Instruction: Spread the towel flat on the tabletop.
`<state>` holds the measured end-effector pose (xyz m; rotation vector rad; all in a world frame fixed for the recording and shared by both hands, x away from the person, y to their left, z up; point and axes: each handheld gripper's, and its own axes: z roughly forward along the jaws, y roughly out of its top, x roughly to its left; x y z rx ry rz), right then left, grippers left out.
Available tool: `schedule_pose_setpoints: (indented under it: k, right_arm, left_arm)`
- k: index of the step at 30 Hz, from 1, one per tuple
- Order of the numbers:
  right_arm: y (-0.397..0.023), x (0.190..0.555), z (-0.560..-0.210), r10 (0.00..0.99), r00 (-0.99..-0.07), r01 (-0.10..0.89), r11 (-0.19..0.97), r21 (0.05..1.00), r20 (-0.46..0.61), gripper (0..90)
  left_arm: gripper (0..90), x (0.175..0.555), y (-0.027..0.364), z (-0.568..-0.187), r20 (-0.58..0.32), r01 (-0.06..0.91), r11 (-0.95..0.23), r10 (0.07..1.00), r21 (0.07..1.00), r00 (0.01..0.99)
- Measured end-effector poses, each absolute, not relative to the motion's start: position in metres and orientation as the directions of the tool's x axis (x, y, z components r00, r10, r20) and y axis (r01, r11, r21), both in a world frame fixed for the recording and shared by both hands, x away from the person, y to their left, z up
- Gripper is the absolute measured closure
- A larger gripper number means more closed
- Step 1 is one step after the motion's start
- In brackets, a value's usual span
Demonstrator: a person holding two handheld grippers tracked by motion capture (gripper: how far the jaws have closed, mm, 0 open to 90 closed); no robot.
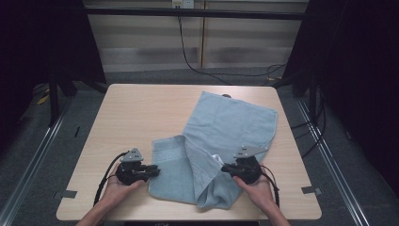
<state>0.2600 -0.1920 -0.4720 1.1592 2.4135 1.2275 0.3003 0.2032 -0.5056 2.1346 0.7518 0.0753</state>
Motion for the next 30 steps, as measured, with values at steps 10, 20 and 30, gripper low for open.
schedule_pose_setpoints:
  k: [10, 20, 30]
  right_arm:
    - [-0.241, 0.264, -0.489, 0.798, -0.574, 0.633, 0.293, 0.716, 0.181, 69.6]
    - [-0.205, 0.269, -0.467, 0.708, -0.665, 0.561, 0.265, 0.785, 0.236, 41.0]
    - [-0.186, 0.276, -0.486, 0.648, -0.703, 0.599, 0.316, 0.736, 0.293, 87.5]
  left_arm:
    - [72.4, 0.299, 0.204, -0.505, -0.209, 0.489, -0.463, 0.532, 0.740, 0.820]
    - [68.7, 0.300, 0.201, -0.504, -0.205, 0.486, -0.473, 0.528, 0.735, 0.824]
    - [69.0, 0.295, 0.204, -0.503, -0.222, 0.490, -0.480, 0.512, 0.728, 0.830]
